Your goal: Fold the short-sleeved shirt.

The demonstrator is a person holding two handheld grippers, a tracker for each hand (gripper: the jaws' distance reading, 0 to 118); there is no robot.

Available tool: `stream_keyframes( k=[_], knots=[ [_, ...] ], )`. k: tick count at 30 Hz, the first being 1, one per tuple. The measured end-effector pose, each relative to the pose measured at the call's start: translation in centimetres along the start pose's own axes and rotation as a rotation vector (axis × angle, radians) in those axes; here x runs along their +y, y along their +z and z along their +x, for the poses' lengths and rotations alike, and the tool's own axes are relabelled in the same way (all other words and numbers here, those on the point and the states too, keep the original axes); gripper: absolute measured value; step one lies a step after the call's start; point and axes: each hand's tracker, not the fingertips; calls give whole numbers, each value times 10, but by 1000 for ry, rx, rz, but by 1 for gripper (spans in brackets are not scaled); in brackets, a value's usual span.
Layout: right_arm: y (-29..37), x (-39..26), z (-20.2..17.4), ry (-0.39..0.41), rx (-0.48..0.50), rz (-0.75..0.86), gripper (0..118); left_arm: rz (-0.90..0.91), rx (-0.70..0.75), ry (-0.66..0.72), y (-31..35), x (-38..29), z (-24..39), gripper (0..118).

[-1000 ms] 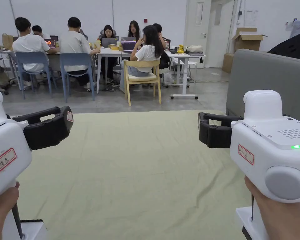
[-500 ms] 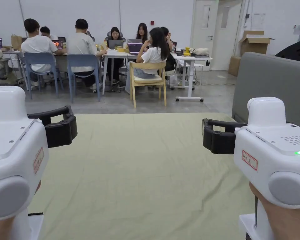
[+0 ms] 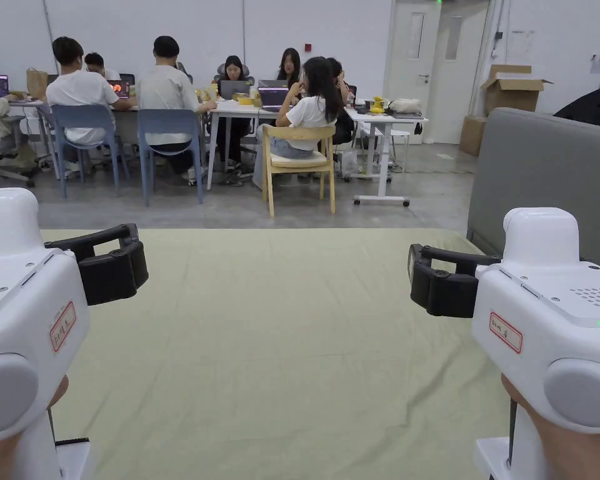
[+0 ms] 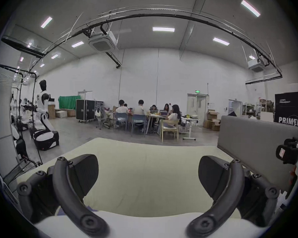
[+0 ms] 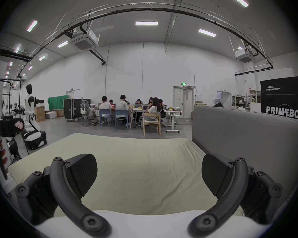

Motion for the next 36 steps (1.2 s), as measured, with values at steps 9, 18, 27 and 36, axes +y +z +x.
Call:
stream_keyframes(
  k=[9,18,27,36],
  knots=[
    [-5,-2,-1,24,-16,-29,118,-8,-3,-52,-1,-3,4,118],
    [-3,0,-1,27,-10,-13,118,-5,1,-97,-4,-5,5,118],
    [-1,-1,-8,45,-33,-11,118,-7,-15,-81,-4,-4,2,118],
    [11,6,-8,-65,73,-58,118,-8,-9,-83,-7,-6,-2,118]
  ],
)
